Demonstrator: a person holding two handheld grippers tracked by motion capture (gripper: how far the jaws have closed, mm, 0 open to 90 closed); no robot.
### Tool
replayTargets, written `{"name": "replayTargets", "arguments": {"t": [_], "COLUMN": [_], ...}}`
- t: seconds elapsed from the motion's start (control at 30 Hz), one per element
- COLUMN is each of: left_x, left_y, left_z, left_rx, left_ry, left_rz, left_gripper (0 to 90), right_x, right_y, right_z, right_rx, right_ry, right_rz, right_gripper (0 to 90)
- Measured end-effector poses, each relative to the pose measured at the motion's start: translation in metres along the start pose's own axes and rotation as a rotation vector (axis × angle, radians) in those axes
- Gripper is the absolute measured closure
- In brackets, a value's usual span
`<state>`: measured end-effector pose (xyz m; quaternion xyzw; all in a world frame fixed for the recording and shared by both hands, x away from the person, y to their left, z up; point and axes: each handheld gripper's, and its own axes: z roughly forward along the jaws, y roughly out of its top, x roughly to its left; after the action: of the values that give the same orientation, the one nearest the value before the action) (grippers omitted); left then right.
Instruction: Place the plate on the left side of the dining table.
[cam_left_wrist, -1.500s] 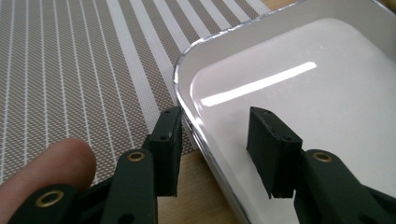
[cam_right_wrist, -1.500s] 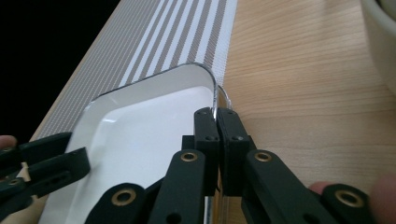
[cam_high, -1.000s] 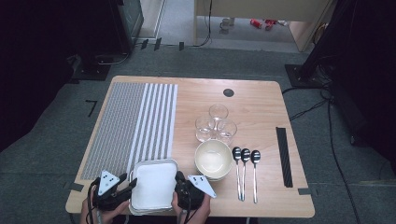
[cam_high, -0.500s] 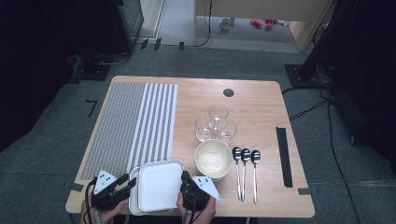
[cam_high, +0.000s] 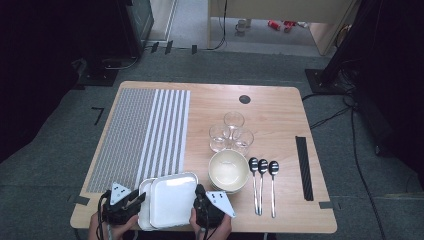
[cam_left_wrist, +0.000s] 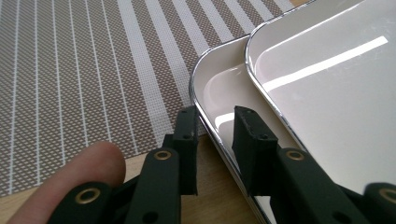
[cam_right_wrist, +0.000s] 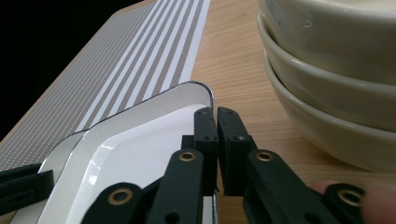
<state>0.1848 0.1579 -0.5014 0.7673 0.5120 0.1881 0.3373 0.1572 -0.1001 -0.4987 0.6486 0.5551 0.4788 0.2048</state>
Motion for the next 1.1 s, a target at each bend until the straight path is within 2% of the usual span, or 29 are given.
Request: {"name": "replayTargets", "arguments": {"t": [0.03,0.13,0.23,0.33,0.37,0.47,0.5,0.57,0.63,0.73,0.87,0.9,0.93,0.97,1.03,1.1], "left_x": [0.0,0.0,0.0,0.0,-0.001,-0.001,-0.001,-0.001,-0.001,-0.002,-0.003,-0.003,-0.004,-0.008,-0.011,-0.021], "left_y": [0.0,0.001,0.002,0.003,0.004,0.004,0.005,0.005,0.007,0.009,0.011,0.011,0.011,0.01,0.009,0.006], "left_z": [0.001,0.002,0.003,0.004,0.005,0.006,0.006,0.007,0.008,0.006,-0.007,-0.007,-0.012,-0.015,-0.016,-0.013], "left_rx": [-0.003,-0.007,-0.011,-0.016,-0.019,-0.02,-0.02,-0.023,-0.027,-0.041,-0.107,-0.107,-0.12,-0.114,-0.106,-0.079], "left_ry": [0.0,0.001,0.006,0.007,0.011,0.012,0.011,0.008,0.003,0.012,0.015,0.015,-0.007,-0.041,-0.056,-0.091], "left_rz": [-0.005,-0.007,0.003,0.005,0.006,0.008,0.01,0.01,0.018,0.021,-0.018,-0.018,-0.024,-0.026,-0.024,-0.004], "left_gripper": [72.7,73.3,74.2,74.8,75.9,76.5,77.2,77.8,78.4,79.6,69.8,68.2,68.2,67.8,67.6,67.7], "right_x": [0.0,0.0,0.0,-0.001,-0.001,-0.002,-0.003,-0.003,-0.005,-0.003,-0.004,-0.004,-0.004,-0.004,-0.004,-0.002], "right_y": [0.0,0.0,0.0,0.001,0.0,0.0,-0.001,-0.002,-0.002,-0.003,-0.003,-0.003,-0.003,-0.003,-0.003,-0.003], "right_z": [0.0,-0.001,-0.003,-0.004,-0.005,-0.005,-0.006,-0.007,-0.008,-0.009,-0.01,-0.01,-0.011,-0.013,-0.013,-0.014], "right_rx": [-0.005,-0.002,-0.001,-0.006,0.007,0.02,0.02,0.018,0.032,0.038,0.039,0.039,0.038,0.04,0.041,0.046], "right_ry": [-0.009,-0.016,-0.009,-0.013,-0.005,0.007,0.024,0.004,0.004,-0.027,-0.02,-0.02,-0.02,-0.012,-0.011,-0.012], "right_rz": [-0.013,-0.035,-0.09,-0.118,-0.141,-0.141,-0.148,-0.167,-0.161,-0.187,-0.179,-0.179,-0.174,-0.172,-0.172,-0.174], "right_gripper": [82.9,82.0,80.3,80.1,80.0,79.4,76.2,74.4,74.8,68.5,69.8,69.8,70.4,71.9,71.9,71.8]}}
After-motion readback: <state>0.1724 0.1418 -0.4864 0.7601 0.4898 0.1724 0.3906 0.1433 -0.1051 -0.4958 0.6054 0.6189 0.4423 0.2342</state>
